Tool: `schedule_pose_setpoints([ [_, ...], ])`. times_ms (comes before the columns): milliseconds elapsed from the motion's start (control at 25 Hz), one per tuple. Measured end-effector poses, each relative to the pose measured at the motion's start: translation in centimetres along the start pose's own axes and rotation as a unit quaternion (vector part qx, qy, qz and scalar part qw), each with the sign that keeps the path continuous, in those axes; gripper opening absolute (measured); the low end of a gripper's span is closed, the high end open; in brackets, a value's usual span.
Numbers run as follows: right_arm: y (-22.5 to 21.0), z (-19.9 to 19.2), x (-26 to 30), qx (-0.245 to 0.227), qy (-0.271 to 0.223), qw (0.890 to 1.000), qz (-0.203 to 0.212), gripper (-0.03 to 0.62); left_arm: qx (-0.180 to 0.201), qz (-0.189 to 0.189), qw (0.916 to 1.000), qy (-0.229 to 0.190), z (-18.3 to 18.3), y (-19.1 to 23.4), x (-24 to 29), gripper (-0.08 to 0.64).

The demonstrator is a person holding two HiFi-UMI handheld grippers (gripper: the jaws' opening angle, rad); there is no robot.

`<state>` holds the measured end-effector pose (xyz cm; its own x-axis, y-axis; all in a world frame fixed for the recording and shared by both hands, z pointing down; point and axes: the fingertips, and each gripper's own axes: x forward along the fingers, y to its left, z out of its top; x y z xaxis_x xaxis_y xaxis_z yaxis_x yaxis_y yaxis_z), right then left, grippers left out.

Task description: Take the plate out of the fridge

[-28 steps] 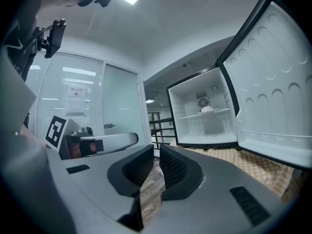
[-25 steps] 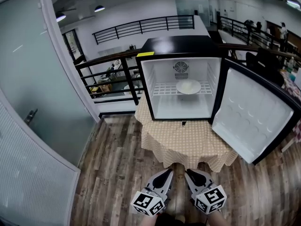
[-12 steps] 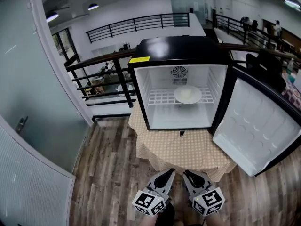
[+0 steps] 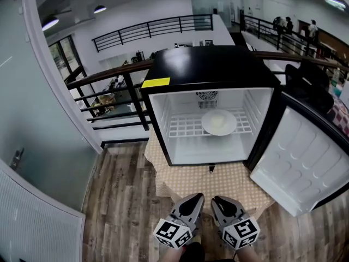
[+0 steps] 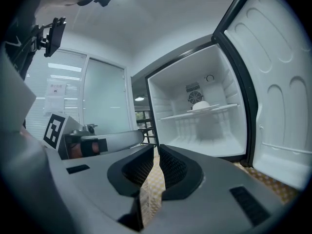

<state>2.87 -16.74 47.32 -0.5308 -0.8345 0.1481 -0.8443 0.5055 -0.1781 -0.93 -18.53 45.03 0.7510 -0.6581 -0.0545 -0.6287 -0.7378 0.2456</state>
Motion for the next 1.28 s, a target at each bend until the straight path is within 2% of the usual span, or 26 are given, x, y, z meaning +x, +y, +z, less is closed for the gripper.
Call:
schedule_pose_setpoints([
  [800,-3.6,1.6,9.0,0.008,-0.001,0.999,-0.031,0.054,-0.002,-0.046,0.9989,0.01,1.3,7.2,5.9,0.018],
  [960,-3.5,1.0,9.8,0.022,0.007,0.999,-0.025,0.054,-0.01,-0.04,0.999,0.019,0.6,8.1,5.8,0.018],
  [1120,-4.8,1.7,10.4,0.043,0.0,0.998,-0.036,0.054,-0.015,-0.043,0.9989,0.015,0.8,8.4,6.9,0.018],
  [1280,-6.8,3.0,10.7,0.082,-0.018,0.995,-0.048,0.054,-0.018,-0.054,0.9983,0.017,0.8,8.1,8.6,0.018],
])
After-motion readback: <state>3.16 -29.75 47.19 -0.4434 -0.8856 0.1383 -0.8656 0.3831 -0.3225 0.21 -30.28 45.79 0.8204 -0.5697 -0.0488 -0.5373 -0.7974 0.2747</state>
